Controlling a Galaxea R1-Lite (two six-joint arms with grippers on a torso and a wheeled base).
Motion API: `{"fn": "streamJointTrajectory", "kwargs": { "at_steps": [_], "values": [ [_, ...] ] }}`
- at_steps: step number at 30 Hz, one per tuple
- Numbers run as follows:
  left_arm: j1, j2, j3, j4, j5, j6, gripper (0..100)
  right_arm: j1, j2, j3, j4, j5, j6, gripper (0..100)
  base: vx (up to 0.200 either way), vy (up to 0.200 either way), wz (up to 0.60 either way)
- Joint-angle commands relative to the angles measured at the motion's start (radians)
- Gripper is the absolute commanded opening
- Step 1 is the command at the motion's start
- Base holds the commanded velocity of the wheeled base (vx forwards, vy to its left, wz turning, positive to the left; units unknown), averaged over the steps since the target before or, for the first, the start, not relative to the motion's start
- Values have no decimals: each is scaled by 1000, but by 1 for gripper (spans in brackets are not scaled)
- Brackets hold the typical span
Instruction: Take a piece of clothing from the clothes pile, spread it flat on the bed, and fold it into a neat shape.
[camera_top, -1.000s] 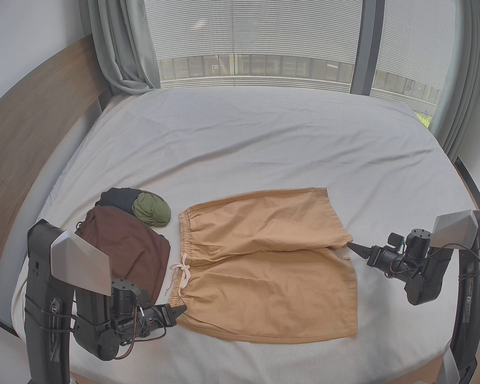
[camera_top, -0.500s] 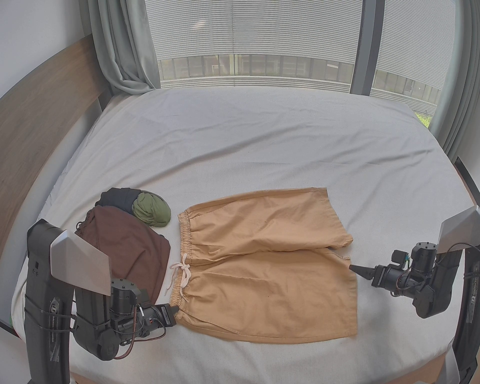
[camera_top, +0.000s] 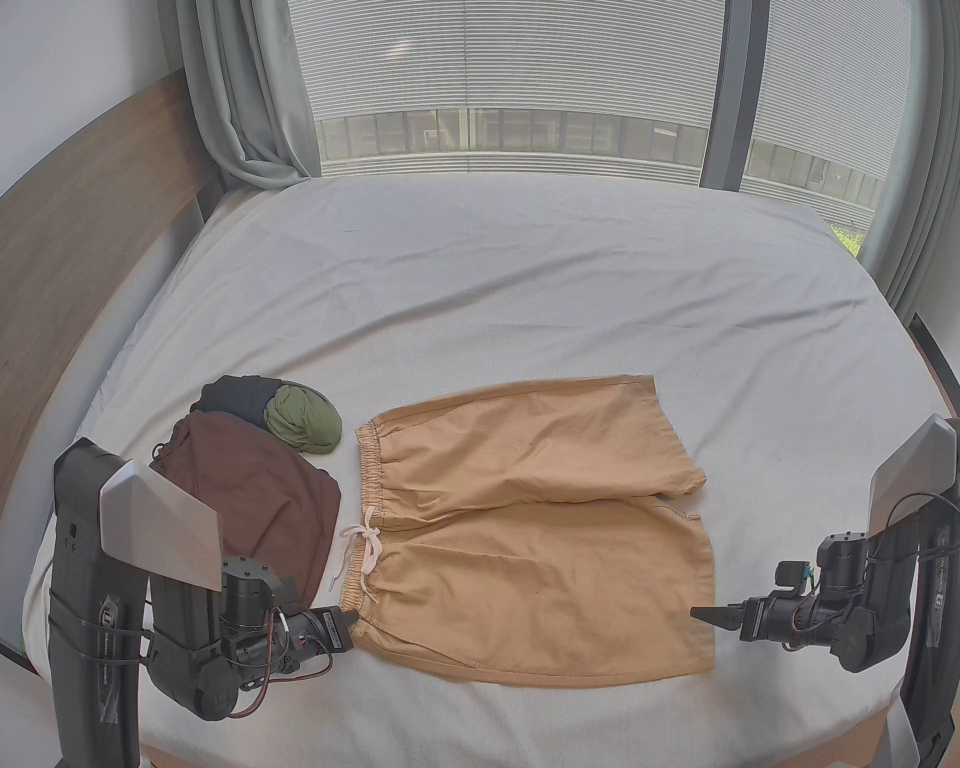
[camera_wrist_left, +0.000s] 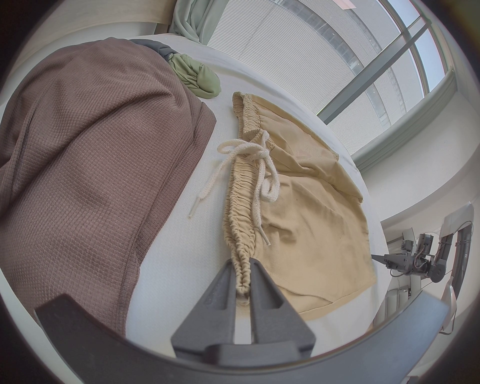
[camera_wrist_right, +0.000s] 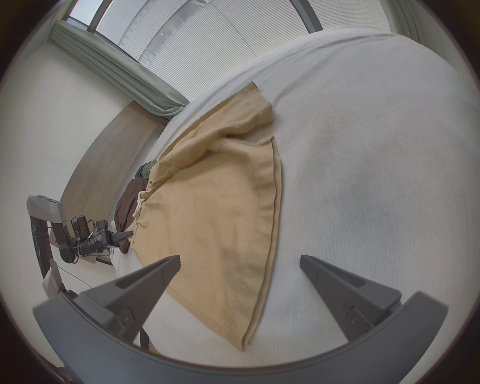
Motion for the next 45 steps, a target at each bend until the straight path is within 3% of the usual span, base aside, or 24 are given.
{"fn": "streamJointTrajectory", "kwargs": {
  "at_steps": [1, 15, 41, 42, 45],
  "values": [
    [0, 1, 2, -1, 0, -1, 0, 8, 22, 18, 0, 0, -1, 100, 0, 0, 0],
    [0, 3, 1, -1, 0, 0, 0, 67, 39, 67, 2, 2, 8, 100, 0, 0, 0],
    [0, 4, 1, -1, 0, -1, 0, 98, 48, 109, 0, 0, 5, 100, 0, 0, 0],
    [0, 4, 1, -1, 0, -1, 0, 98, 48, 109, 0, 0, 5, 0, 0, 0, 0],
    [-2, 4, 1, -1, -2, -1, 0, 100, 48, 109, 0, 0, 5, 0, 0, 0, 0]
  ]
}}
